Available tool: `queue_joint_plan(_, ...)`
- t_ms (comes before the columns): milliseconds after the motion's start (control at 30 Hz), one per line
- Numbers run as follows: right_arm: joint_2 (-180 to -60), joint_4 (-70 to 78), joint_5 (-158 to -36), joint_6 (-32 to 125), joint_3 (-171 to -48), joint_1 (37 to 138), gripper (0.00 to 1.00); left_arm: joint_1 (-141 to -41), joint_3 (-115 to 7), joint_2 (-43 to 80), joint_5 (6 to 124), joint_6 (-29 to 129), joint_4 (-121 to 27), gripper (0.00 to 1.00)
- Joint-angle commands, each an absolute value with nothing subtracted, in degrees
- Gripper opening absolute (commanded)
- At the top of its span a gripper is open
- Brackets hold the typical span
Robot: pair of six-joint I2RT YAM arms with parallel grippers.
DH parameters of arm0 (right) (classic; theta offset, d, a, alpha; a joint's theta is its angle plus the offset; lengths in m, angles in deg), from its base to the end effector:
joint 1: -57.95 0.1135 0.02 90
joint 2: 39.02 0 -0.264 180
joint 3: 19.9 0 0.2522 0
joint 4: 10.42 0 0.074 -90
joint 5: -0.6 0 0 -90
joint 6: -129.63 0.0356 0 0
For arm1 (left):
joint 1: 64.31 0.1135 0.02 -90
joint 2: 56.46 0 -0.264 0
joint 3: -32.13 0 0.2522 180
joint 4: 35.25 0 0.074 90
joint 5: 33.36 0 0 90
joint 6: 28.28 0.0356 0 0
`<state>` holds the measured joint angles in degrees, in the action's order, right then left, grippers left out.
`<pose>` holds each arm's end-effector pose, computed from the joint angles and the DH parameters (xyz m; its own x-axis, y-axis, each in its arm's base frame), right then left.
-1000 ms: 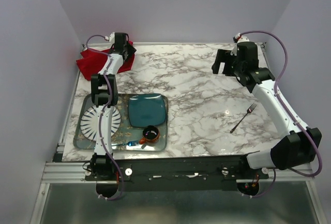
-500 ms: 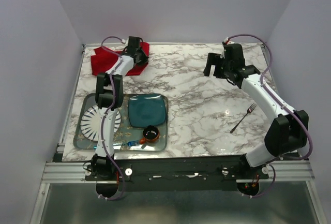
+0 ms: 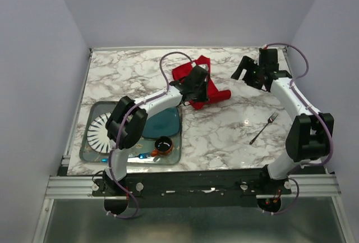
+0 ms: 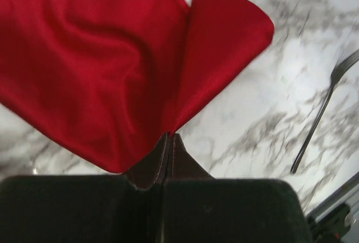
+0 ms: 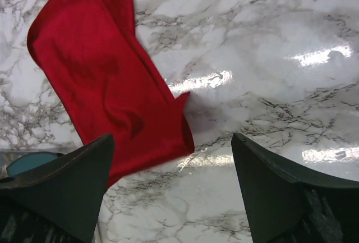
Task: Fold the napkin, place the utensils inside, and roll it up
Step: Move the napkin to the centre of the board, then flatten the napkin out
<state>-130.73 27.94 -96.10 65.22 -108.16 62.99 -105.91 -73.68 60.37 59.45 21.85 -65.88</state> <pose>0.3594 0.0359 0.2893 -0.6740 0.3712 -0.6387 0.1300 0.9107 0.3921 0.3492 -0.3124 0.2281 -0.8241 -0.1246 -0.5526 0.2114 0.8374 -0.5040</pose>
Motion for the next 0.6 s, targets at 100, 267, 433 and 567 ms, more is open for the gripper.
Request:
queue_joint_plan(100, -135.1, 22.4, -107.1, 66.8, -98.9, 62.8, 0.88, -107.4, -59.3, 48.7, 66.3, 28.4, -64.3, 0.48)
queue_joint_plan(267, -139.6, 22.9, -112.0, 60.8, -99.3, 64.9, 0.81, -106.1, -55.5, 41.1, 70.6, 27.4, -59.9, 0.92)
queue_joint_plan(433, -141.2, 21.3, -111.0, 62.1, -97.9, 68.4, 0.75, -104.0, -63.4, 47.4, 70.6, 24.9, -62.7, 0.87)
queue_joint_plan(567, -142.5, 20.1, -110.7, 62.4, -96.5, 68.6, 0.64, -102.9, -73.4, 56.5, 66.0, 23.7, -68.4, 0.79)
